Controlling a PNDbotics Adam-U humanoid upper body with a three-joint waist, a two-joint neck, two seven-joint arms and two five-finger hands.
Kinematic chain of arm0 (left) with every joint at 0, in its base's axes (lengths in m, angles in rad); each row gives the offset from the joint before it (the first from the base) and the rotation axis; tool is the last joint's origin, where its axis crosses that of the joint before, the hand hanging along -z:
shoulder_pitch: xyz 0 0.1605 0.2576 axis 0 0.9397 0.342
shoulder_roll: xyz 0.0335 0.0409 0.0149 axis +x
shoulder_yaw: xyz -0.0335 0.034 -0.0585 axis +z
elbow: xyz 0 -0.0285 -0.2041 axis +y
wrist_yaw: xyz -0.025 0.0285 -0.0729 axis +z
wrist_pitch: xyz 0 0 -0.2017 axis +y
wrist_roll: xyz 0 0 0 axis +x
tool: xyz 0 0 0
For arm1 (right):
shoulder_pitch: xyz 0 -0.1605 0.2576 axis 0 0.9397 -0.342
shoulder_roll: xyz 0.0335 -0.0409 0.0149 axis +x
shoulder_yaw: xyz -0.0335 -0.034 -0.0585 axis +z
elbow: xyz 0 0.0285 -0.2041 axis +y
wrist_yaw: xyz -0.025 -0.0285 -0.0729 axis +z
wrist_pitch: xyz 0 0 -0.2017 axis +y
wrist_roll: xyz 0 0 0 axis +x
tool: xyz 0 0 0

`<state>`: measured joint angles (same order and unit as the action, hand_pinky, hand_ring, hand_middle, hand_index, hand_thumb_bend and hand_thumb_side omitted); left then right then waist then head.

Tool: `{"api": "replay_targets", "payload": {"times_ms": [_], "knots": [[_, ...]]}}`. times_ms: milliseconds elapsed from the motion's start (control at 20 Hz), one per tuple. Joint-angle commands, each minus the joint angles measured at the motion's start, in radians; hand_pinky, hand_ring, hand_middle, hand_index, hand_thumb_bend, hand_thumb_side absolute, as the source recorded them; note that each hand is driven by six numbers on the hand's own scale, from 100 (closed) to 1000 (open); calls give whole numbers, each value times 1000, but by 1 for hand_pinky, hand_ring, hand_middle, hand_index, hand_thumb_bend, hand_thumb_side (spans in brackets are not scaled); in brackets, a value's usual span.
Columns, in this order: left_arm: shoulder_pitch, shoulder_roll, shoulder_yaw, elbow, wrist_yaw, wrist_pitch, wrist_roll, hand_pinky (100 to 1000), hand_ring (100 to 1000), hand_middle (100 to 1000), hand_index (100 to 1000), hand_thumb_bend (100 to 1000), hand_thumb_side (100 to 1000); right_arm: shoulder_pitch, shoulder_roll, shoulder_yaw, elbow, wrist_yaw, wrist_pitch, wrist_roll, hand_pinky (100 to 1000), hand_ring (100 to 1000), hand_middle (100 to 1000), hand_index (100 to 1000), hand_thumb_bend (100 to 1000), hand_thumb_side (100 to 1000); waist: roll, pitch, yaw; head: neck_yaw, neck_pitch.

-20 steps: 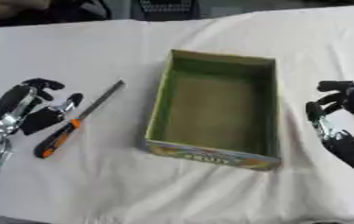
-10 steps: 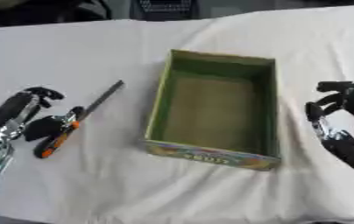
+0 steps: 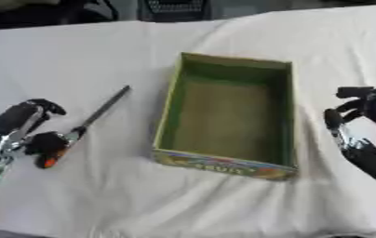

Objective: Pick up objects on the table and place them in the box.

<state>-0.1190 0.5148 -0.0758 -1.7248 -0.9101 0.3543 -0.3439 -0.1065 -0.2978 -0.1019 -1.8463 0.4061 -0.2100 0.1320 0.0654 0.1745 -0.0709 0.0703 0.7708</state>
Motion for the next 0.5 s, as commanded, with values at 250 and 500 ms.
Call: {"api": "replay_targets", "payload": {"times_ms": [250, 500], "knots": [[-5, 35, -2, -13, -17, -9, -51, 799, 776, 763, 782, 551, 557, 1, -6, -3, -18, 0, 1, 3, 512, 598, 680, 784, 402, 662, -1, -9, 0, -5, -1], [-4, 35, -1, -19, -20, -9, -54, 799, 775, 763, 781, 549, 554, 1, -5, -4, -19, 0, 2, 2, 512, 598, 680, 784, 402, 662, -1, -9, 0, -4, -1]]}}
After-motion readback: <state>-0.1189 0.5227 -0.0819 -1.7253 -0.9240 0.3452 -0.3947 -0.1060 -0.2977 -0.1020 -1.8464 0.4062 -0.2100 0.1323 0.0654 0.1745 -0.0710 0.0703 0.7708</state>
